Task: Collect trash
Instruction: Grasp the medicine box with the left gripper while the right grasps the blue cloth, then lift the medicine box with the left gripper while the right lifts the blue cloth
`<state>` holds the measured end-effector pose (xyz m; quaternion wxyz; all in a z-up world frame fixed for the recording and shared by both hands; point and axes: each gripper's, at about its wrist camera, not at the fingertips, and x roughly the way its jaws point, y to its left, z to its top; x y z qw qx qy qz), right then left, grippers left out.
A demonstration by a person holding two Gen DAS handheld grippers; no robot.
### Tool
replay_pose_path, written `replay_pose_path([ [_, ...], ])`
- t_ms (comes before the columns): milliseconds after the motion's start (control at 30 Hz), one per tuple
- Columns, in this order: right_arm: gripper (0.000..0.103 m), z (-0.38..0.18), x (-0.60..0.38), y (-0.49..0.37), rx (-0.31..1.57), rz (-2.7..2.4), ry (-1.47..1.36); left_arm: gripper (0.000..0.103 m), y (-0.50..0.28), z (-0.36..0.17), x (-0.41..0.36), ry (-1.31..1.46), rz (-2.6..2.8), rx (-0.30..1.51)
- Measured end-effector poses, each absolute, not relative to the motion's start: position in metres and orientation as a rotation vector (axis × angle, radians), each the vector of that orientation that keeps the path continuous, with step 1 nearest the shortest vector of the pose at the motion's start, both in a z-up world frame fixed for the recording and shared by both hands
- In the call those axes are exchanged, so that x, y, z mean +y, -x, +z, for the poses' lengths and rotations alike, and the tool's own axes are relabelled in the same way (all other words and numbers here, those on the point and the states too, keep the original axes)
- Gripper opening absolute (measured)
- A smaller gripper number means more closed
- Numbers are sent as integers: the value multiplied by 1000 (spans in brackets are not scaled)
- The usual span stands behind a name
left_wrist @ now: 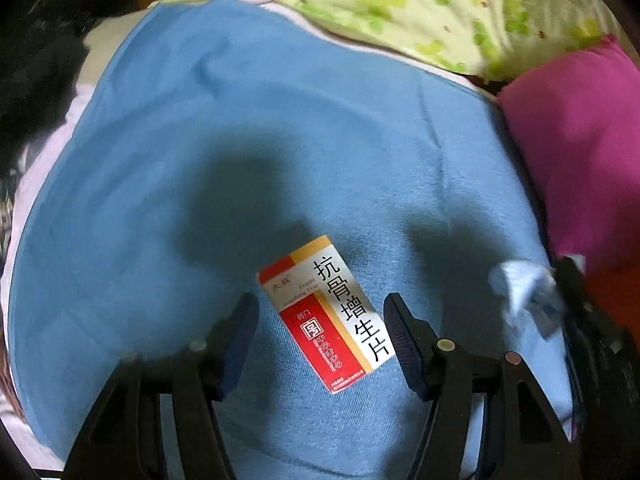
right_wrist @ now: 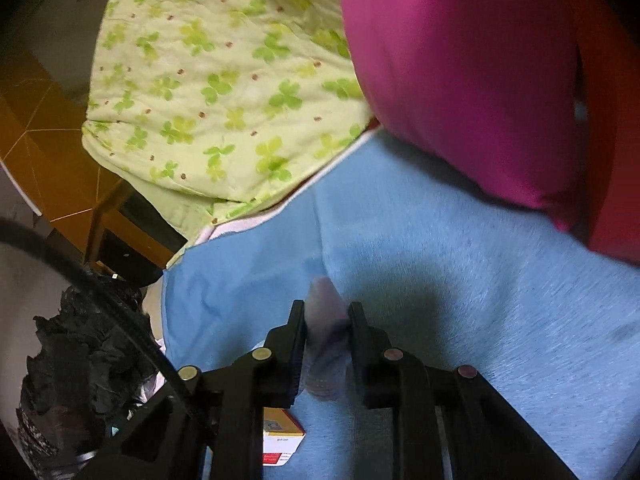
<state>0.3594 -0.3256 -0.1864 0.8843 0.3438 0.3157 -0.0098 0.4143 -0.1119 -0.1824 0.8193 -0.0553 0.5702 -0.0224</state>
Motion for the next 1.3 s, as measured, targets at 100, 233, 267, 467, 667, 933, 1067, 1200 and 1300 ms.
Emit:
replay_pose_path([
  [100, 22, -182, -328, -356, 643, -23, -714, 66, -417, -188, -114, 136, -33, 1230],
  [233, 22, -178, -329, -353, 629, -34, -703, 66, -418, -196, -117, 136, -19, 1248],
  [267, 22, -178, -328, -352, 628, -34, -700, 66, -420, -196, -119, 133, -16, 1249],
  [467, 22, -173, -322, -347, 618, -27, -678, 63, -419, -198, -117, 122, -23, 1247],
  [667, 22, -162, -309, -335, 599, -21, -622, 57, -406, -185, -111, 55, -56, 1220],
  [933, 22, -135, -279, -295, 545, 11, -515, 57, -362, -146, -100, -42, -107, 1132],
  [1067, 23, -128, -272, -261, 518, 16, -514, 57, -321, -118, -94, -126, -137, 1052],
  [1200, 22, -123, -267, -225, 500, 9, -470, 57, -286, -97, -93, -196, -167, 987],
  [1300, 22, -124, -265, -190, 490, -1, -444, 57, -256, -81, -97, -263, -195, 923],
])
